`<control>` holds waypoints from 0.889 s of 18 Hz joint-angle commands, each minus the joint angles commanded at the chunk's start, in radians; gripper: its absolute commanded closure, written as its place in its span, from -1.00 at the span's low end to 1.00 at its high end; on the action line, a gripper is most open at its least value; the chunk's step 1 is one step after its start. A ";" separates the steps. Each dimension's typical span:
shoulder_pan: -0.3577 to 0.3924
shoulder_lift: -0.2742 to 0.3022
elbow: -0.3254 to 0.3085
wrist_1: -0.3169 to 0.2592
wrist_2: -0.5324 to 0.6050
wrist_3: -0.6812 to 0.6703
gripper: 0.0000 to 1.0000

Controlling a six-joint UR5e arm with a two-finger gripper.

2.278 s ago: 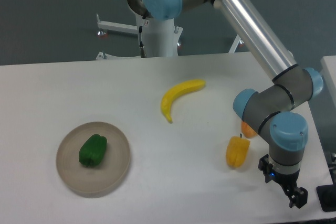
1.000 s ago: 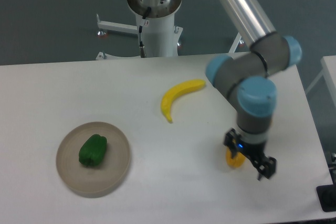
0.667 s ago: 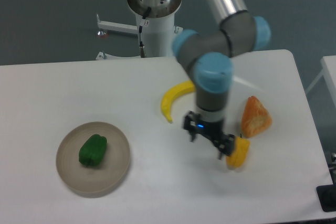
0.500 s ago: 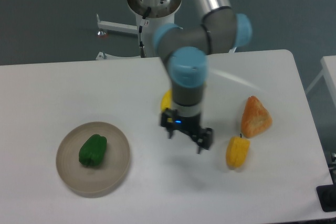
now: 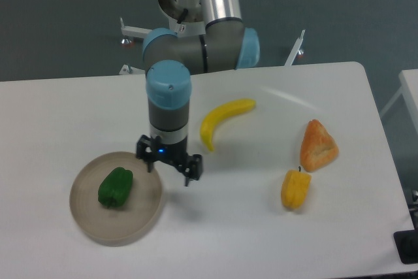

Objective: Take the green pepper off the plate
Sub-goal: 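Lower the open gripper over the green pepper on the plate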

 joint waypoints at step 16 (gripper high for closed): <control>-0.094 -0.064 -0.008 0.068 0.000 -0.045 -1.00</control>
